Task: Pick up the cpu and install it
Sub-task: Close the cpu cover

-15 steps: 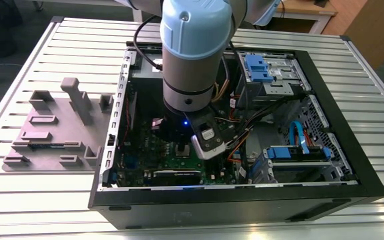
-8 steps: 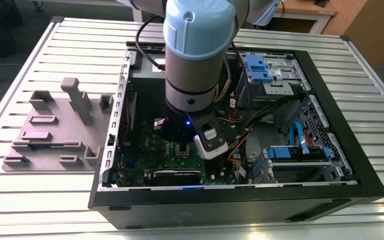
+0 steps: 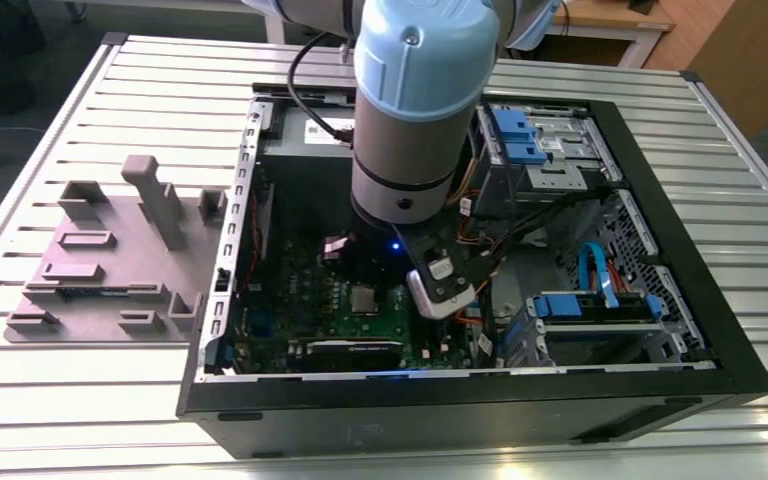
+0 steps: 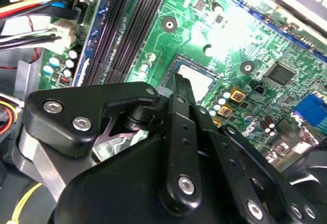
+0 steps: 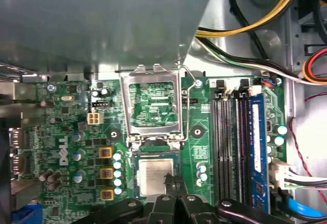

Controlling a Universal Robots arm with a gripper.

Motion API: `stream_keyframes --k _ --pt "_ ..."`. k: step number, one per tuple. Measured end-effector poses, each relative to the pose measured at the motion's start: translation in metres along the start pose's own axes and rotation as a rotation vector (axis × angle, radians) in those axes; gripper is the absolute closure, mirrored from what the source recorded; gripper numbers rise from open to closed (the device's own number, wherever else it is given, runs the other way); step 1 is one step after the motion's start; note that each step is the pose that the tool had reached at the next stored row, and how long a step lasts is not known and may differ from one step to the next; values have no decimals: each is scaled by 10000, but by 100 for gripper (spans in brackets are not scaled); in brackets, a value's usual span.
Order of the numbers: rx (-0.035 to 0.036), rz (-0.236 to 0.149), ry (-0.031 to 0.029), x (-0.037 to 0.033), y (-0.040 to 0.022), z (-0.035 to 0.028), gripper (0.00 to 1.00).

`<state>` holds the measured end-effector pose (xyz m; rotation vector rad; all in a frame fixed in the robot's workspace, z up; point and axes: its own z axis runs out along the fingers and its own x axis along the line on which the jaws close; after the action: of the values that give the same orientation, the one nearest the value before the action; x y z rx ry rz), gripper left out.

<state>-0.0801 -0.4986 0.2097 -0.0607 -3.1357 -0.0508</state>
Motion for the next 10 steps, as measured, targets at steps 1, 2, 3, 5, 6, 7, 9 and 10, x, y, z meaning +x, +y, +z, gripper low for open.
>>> stream_keyframes --k 1,2,3,5,6,7,9,10 --pt "1 0 0 -9 2 0 89" --pt "3 0 1 -18 5 -1 89" --pt "2 0 0 -25 8 0 89" --pt "1 0 0 -37 13 1 89" --pt "2 1 0 -44 17 2 89" --pt "0 0 0 -52 20 3 89" --pt "0 0 0 -70 28 4 89" --pt "1 1 0 -80 33 4 89"
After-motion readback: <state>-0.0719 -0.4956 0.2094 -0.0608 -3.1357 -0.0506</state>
